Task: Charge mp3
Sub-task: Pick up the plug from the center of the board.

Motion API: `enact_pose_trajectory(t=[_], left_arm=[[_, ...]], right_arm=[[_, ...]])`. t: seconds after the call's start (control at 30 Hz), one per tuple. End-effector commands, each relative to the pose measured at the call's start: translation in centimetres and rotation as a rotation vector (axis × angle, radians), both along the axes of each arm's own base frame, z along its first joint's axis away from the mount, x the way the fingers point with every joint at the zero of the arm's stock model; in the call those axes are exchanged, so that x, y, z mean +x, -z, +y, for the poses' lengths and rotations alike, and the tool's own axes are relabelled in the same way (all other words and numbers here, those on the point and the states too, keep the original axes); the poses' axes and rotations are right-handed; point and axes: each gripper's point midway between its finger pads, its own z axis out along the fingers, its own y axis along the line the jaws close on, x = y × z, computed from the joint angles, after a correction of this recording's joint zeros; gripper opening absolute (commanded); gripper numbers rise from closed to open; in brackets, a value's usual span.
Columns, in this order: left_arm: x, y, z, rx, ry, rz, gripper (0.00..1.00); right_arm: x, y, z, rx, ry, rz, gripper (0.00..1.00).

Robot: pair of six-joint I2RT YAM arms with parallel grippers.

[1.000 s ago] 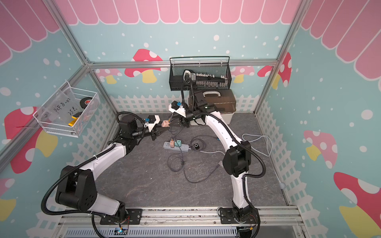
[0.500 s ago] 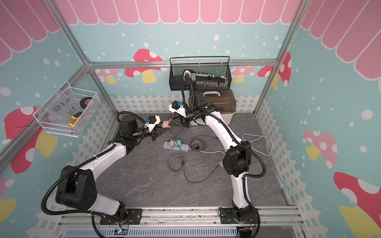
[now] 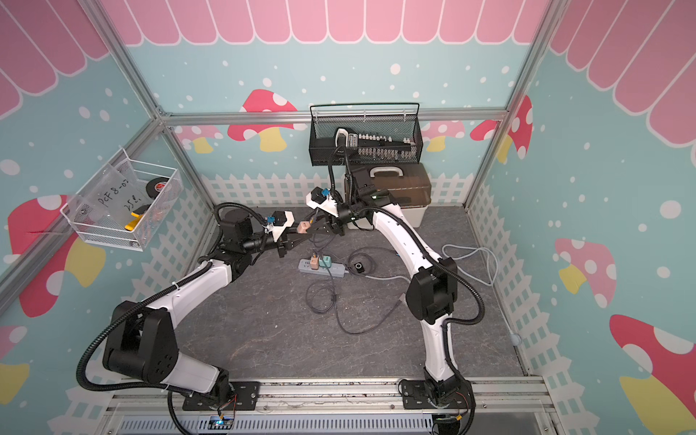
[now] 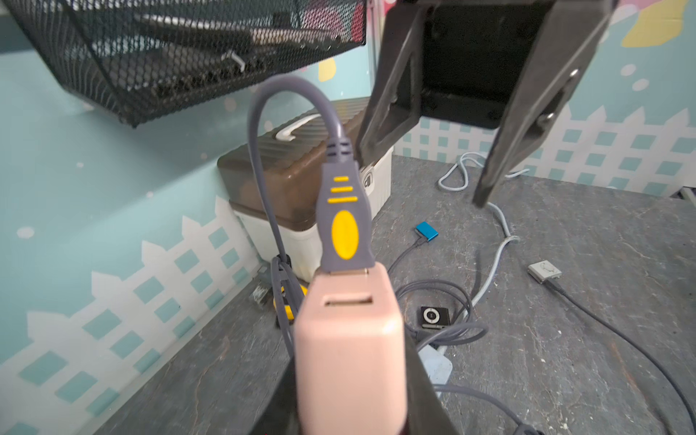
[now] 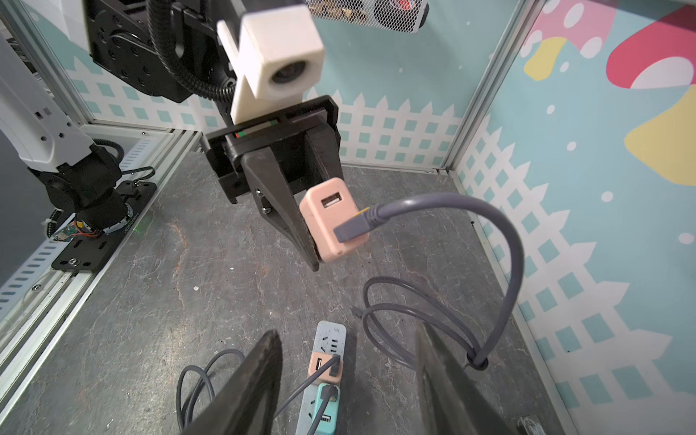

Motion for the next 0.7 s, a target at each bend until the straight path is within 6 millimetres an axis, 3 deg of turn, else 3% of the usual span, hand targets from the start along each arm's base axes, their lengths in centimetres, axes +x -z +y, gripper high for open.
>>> enact_pose_trajectory(t=[0.0, 0.27, 0.67], left_arm=[[-1.4, -1.9, -1.6, -0.015, 0.107, -0.127, 0.02], [-2.0, -1.5, -2.9, 0.004, 0.178, -0.149, 0.00], [-2.4, -0.9, -3.5, 0.034, 0.204, -0.136, 0.00]], right_arm=[[-0.4, 0.2, 1.1, -0.023, -0.031, -0.029, 0.58], [-1.4, 0.0, 2.4, 0.008, -0.096, -0.014, 0.54], [-3.0, -0.1, 2.8, 0.065, -0.176, 0.054, 0.38]])
